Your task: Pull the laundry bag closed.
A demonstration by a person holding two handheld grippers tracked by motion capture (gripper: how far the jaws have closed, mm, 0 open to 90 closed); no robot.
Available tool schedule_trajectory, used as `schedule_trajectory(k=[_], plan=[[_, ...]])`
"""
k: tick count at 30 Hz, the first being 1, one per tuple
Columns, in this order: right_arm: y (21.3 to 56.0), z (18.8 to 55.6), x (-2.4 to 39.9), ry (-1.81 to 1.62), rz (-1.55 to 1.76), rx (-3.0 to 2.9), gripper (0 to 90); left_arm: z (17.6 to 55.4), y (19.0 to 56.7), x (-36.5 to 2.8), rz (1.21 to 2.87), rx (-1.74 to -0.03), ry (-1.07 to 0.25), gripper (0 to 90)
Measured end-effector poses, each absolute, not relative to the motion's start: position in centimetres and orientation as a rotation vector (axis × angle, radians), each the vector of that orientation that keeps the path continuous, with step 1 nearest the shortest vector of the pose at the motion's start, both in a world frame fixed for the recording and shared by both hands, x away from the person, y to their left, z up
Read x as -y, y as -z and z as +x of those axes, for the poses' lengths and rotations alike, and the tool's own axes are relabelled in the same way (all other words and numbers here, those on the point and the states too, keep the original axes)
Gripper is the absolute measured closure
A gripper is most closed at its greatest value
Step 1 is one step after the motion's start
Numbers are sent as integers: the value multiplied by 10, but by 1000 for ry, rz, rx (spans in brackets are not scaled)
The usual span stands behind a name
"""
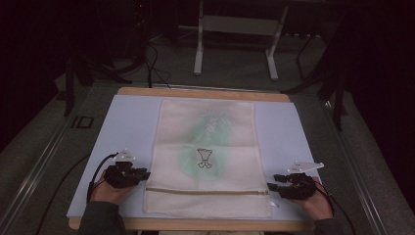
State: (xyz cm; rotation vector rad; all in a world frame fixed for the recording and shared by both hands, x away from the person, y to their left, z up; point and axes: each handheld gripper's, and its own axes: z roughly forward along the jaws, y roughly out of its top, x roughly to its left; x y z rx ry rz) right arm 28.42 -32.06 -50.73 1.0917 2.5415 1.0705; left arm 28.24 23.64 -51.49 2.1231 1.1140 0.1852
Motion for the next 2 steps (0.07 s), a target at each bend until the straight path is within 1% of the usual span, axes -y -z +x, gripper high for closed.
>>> schedule_trajectory(k=[2], plan=[[508,287,325,-1070,1139,-2489,508,283,515,-240,2104,-1143,-205,692]])
